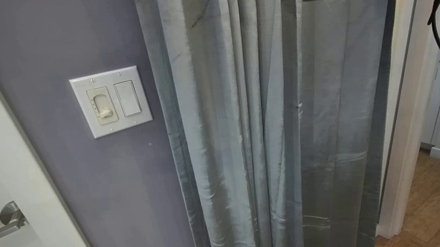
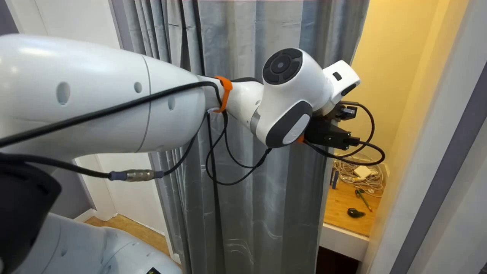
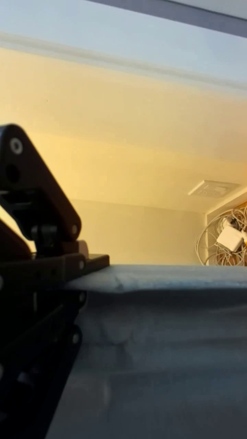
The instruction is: Pull the curtain to the left
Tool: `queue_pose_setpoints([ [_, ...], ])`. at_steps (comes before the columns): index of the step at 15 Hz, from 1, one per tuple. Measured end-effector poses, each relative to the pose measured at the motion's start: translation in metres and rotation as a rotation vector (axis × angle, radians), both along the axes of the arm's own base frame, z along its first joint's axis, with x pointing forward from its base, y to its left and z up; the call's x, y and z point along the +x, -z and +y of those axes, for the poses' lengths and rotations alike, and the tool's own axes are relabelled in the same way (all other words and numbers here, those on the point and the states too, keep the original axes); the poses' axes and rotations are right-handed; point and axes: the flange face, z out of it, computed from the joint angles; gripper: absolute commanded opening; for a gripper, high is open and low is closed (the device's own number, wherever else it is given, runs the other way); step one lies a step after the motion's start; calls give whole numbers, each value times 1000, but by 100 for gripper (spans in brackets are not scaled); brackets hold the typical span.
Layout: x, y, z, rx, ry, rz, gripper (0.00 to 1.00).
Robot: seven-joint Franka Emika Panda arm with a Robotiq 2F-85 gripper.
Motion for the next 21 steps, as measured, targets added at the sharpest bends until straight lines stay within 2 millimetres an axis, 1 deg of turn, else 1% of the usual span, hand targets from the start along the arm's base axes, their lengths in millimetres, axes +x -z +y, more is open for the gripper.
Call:
queue_pose_setpoints([
  [3, 2, -6, 6, 2, -50, 13, 1],
  [6, 0, -13, 20, -15, -119, 37, 1],
  [13, -4, -29, 72, -38, -342, 71, 1],
  [18, -16, -45, 110, -110, -486, 100, 1],
  [19, -19, -47, 117, -112, -517, 105, 2],
  [21, -21, -46, 122, -108, -547, 117, 2],
])
